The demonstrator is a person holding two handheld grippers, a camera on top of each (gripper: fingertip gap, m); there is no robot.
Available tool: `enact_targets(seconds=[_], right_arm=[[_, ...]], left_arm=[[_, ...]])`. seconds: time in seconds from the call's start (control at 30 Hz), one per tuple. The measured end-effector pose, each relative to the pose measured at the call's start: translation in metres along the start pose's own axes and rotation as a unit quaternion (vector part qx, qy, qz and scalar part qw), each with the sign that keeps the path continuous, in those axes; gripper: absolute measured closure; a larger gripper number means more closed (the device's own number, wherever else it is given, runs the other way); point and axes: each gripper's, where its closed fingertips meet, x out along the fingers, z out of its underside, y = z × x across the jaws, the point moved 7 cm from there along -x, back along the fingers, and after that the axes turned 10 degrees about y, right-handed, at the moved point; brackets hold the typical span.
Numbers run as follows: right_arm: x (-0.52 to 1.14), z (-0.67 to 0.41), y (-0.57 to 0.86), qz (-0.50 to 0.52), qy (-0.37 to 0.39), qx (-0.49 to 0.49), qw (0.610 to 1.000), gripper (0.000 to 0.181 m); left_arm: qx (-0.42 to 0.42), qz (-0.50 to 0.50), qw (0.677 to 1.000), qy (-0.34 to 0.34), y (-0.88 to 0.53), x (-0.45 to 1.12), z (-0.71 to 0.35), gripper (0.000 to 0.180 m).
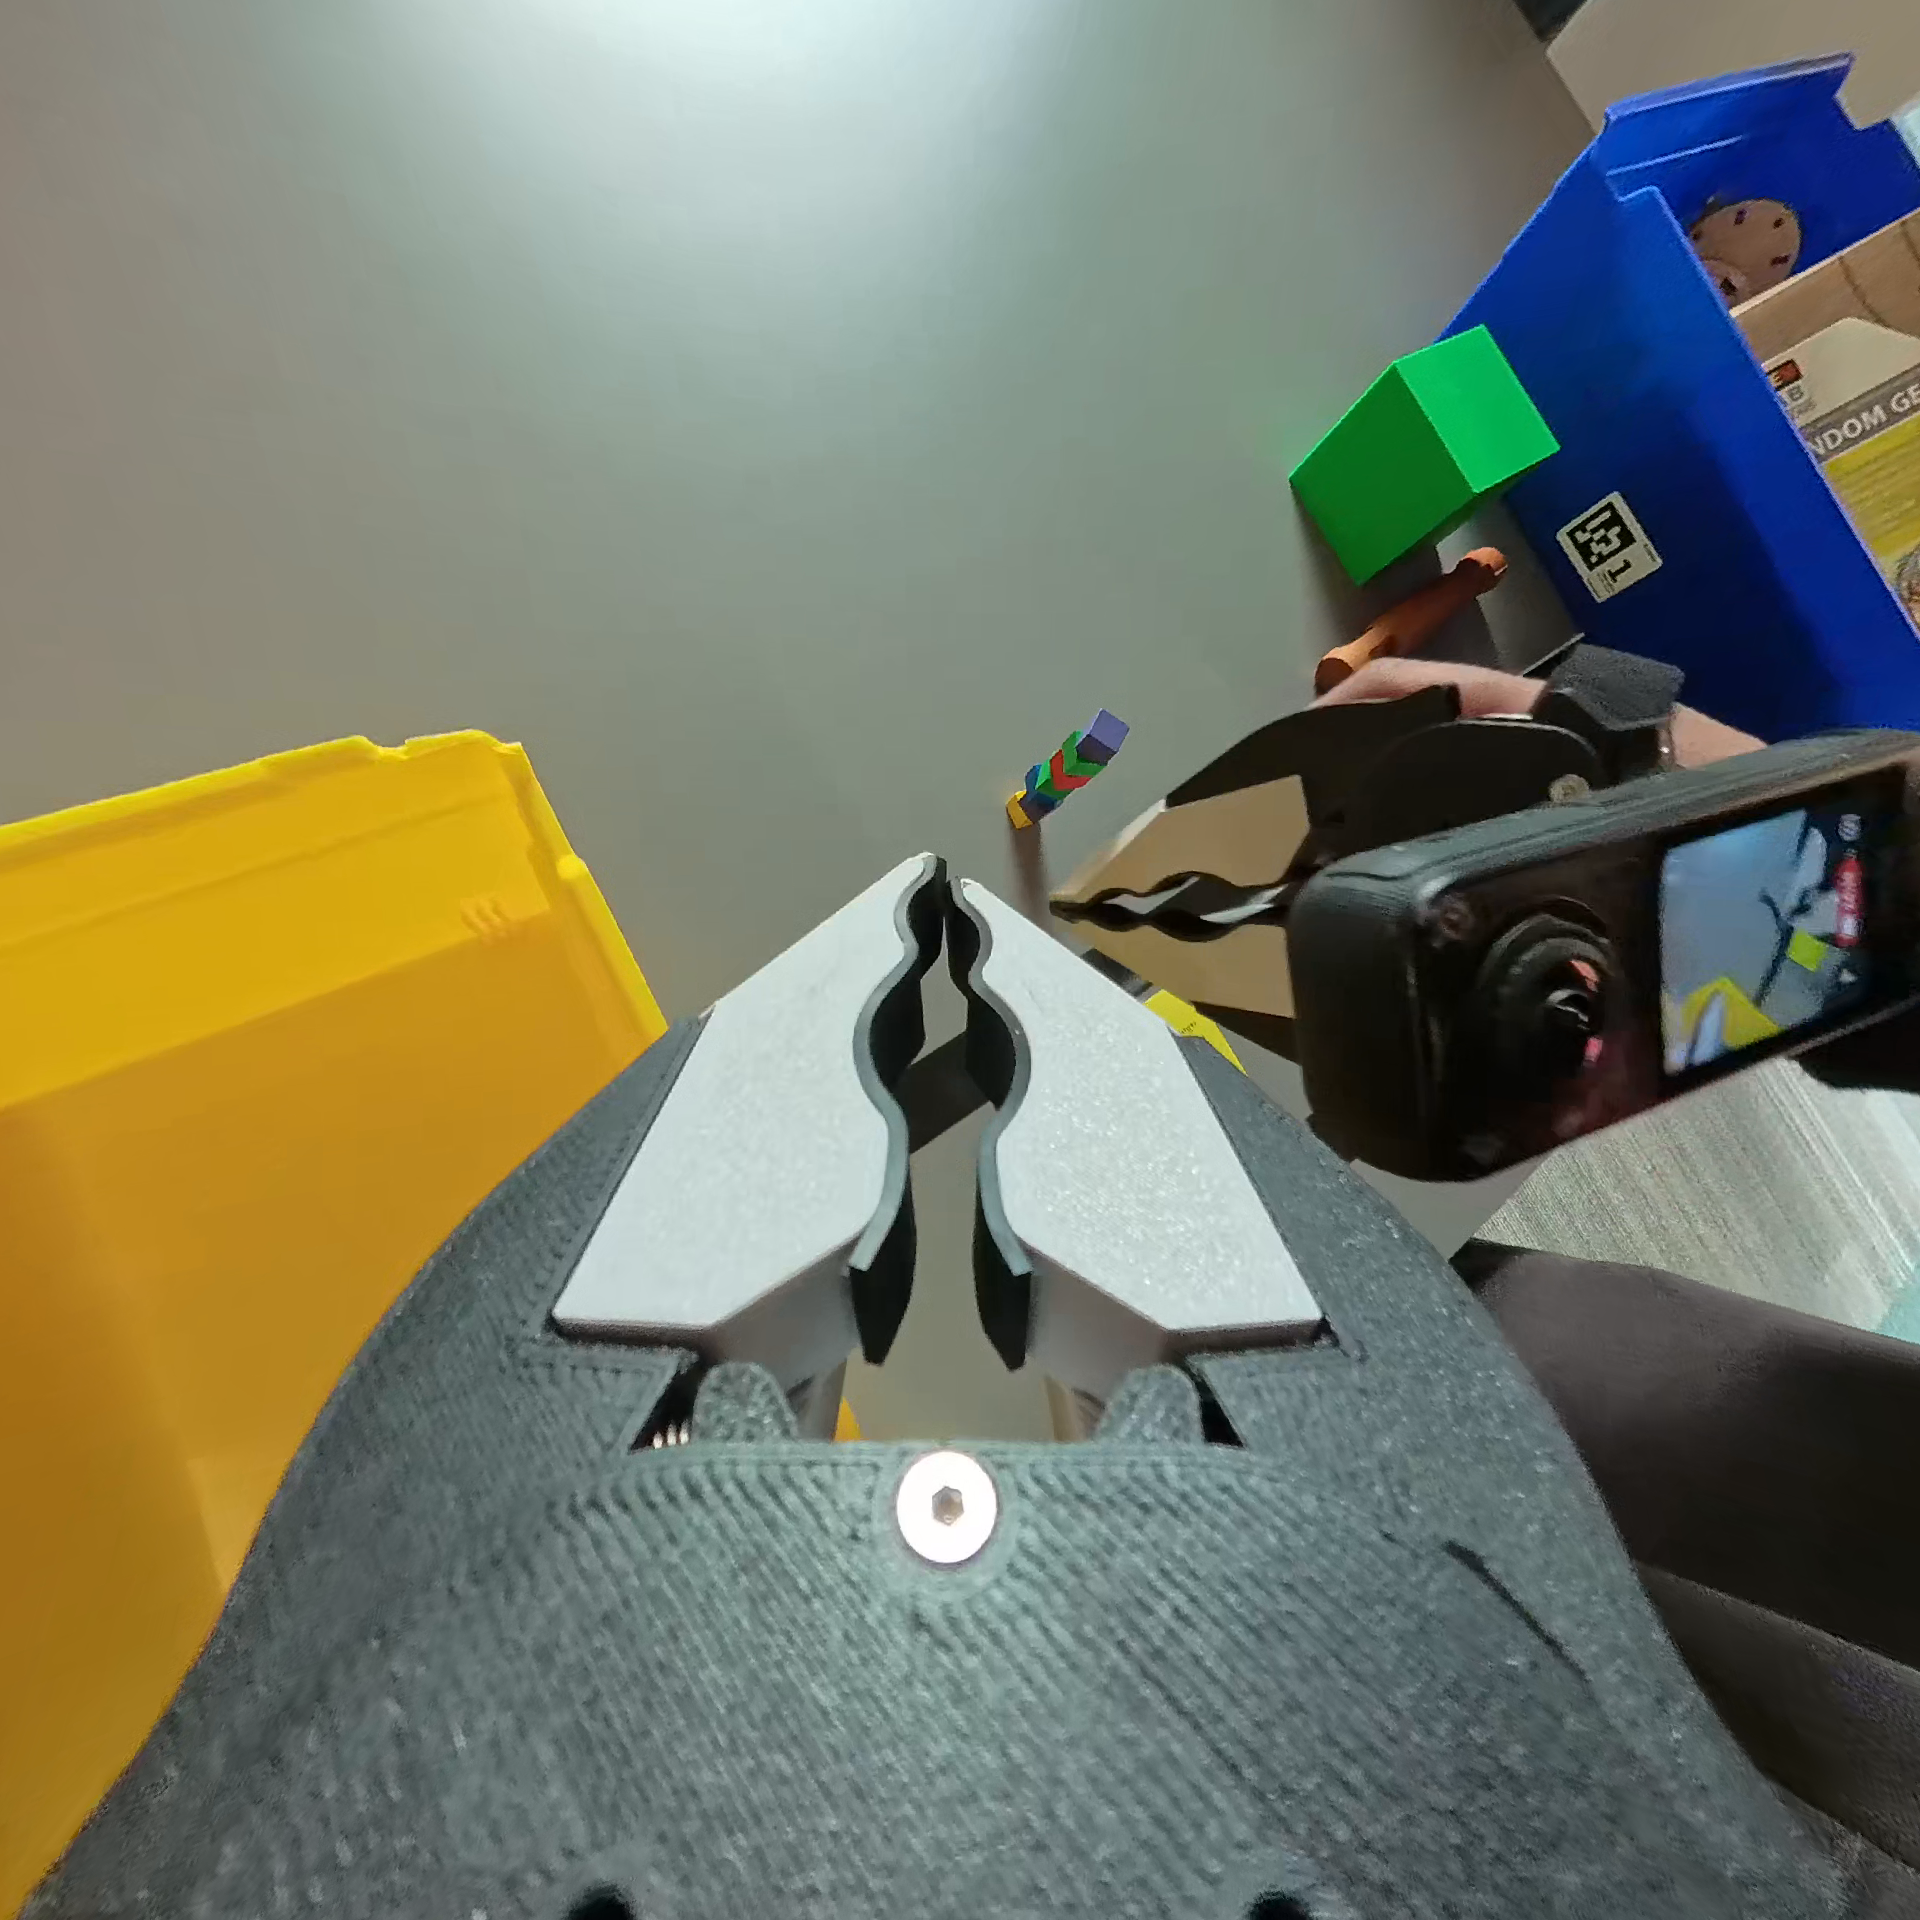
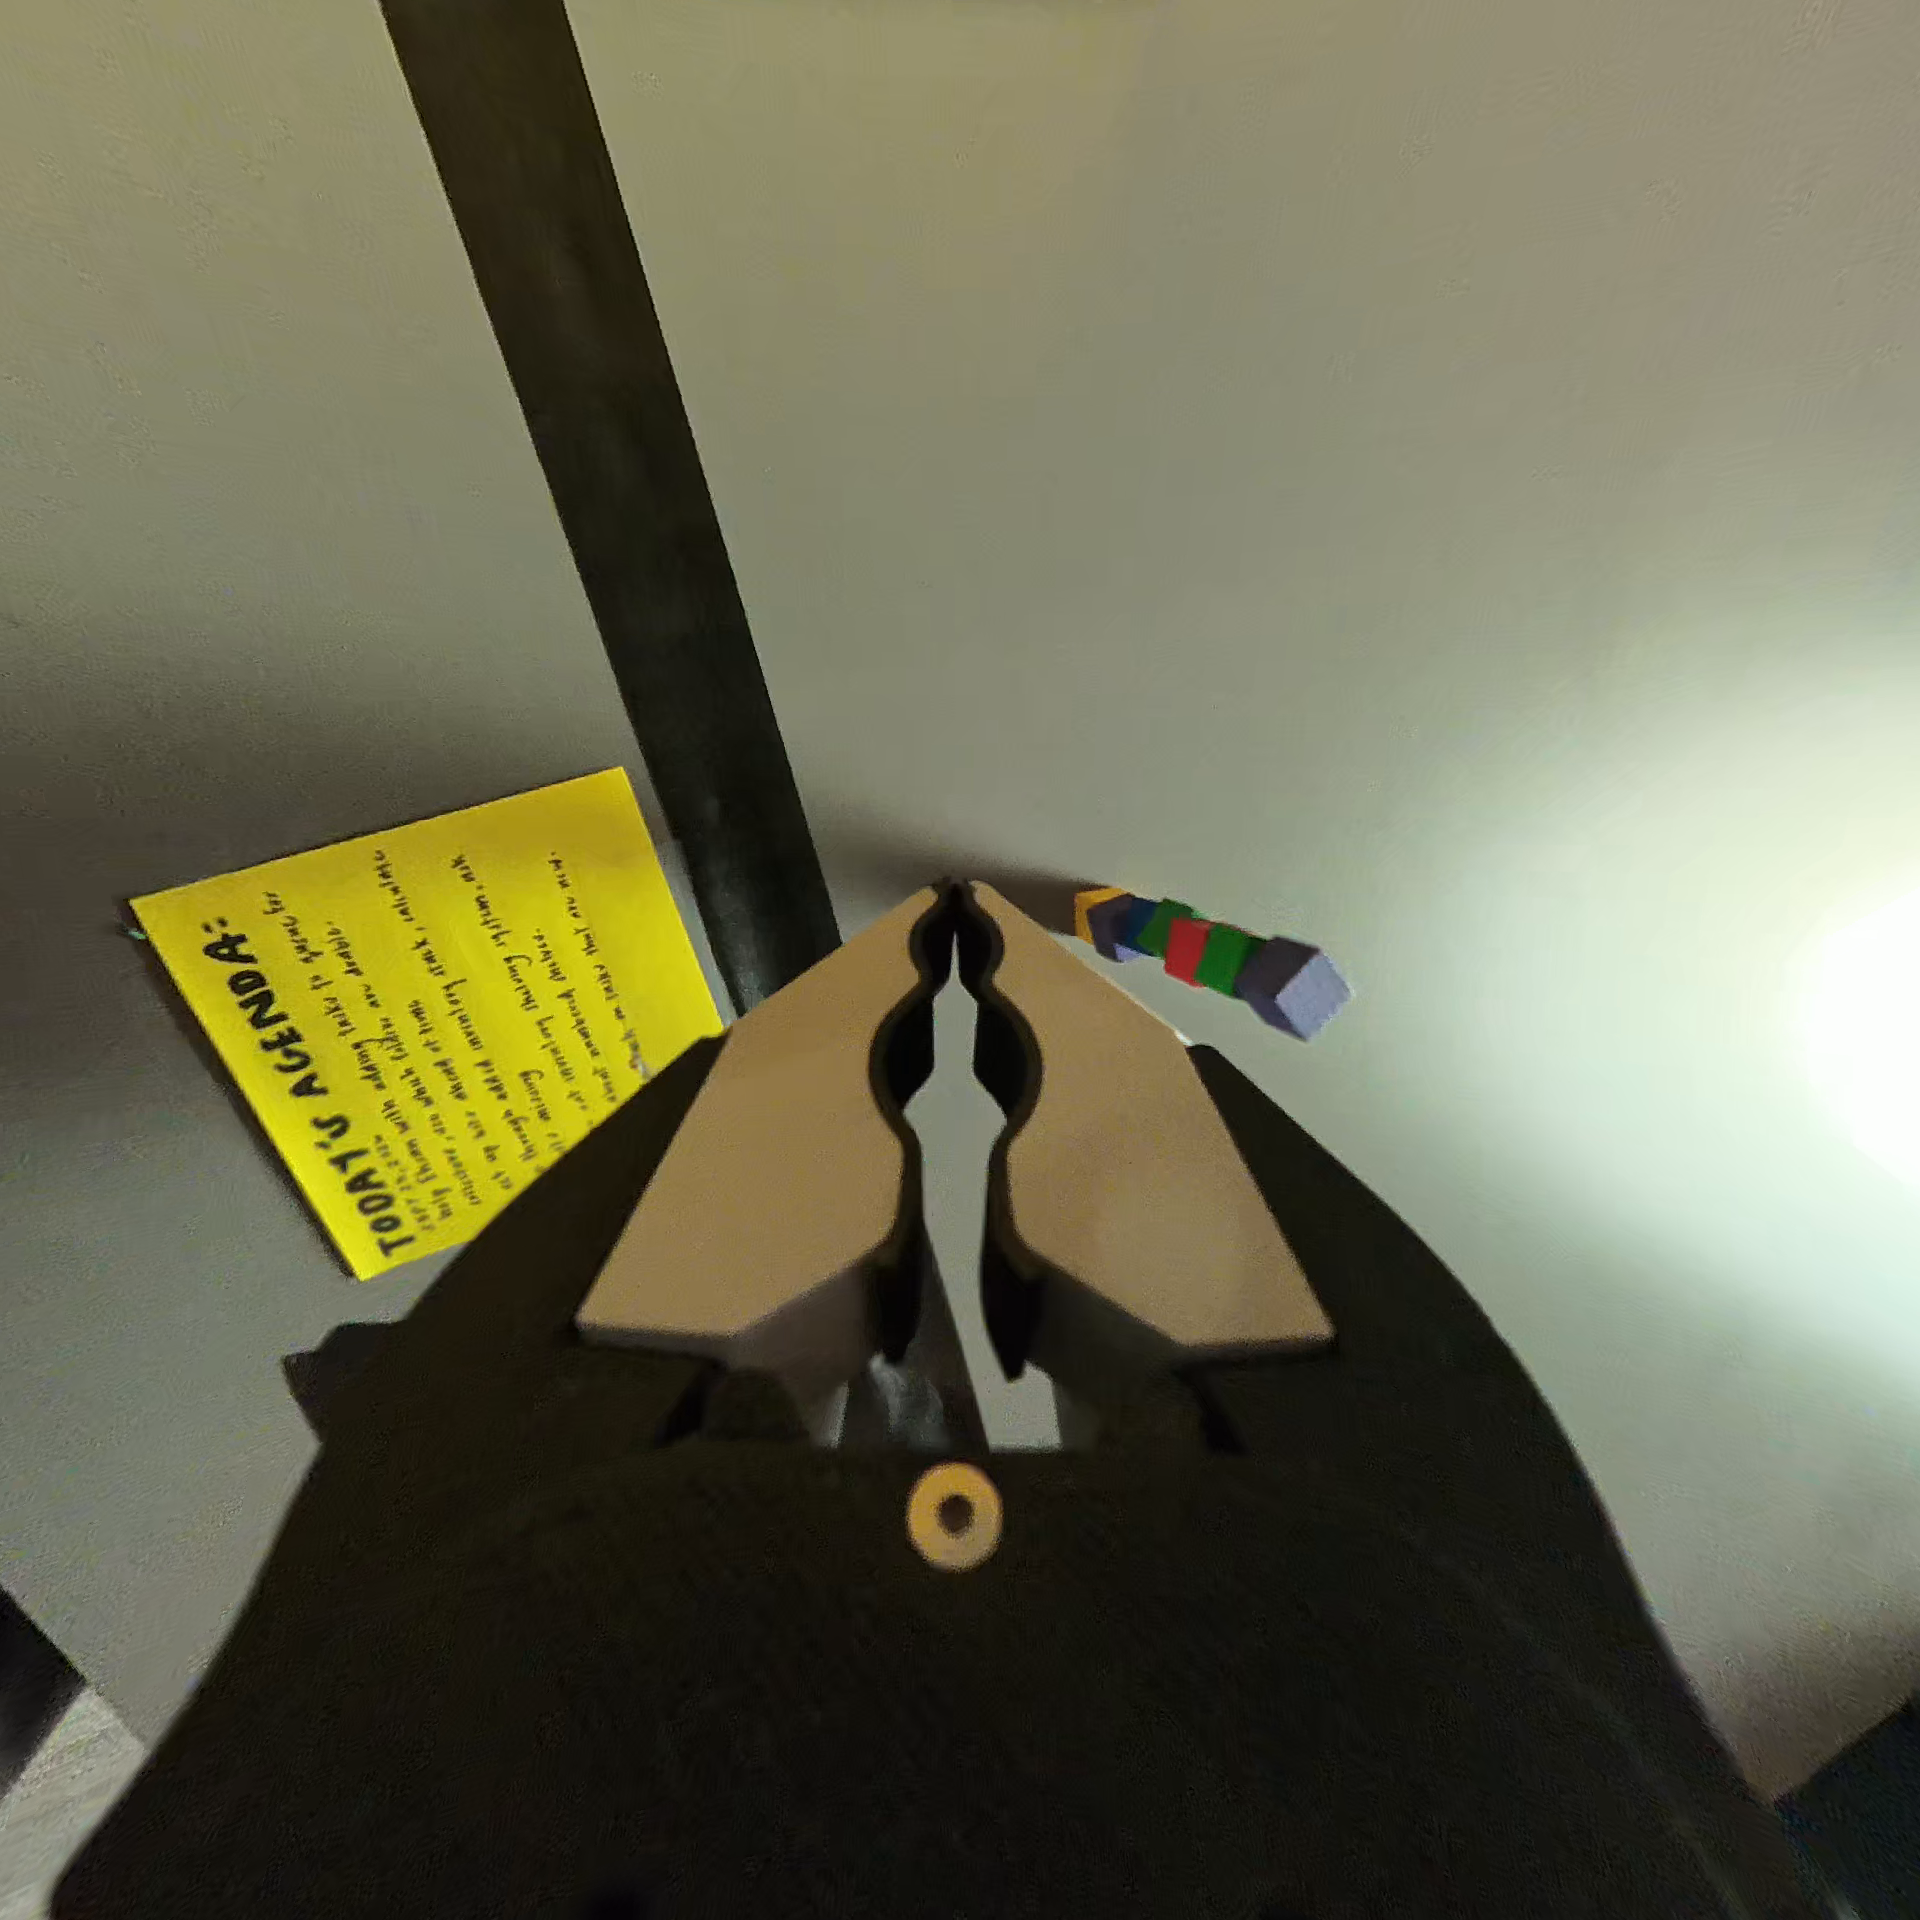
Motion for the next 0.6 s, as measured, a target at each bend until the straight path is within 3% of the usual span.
enact_targets(seconds=[0.2, 0.4, 0.6], right_arm=[[0.011, 0.007, 0.028, 0.053, -0.033, -0.012, 0.998, 0.181], [-0.012, 0.024, 0.052, 0.102, -0.047, 0.120, 0.986, 0.181], [-0.070, 0.039, 0.021, 0.093, 0.038, 0.292, 0.951, 0.181]], left_arm=[[-0.008, 0.006, 1.000, -0.004, 0.000, -0.005, 0.008, 0.180], [-0.004, 0.014, 1.000, -0.003, 0.001, -0.007, 0.008, 0.180], [0.005, 0.032, 0.999, -0.005, 0.011, -0.004, 0.011, 0.180]])
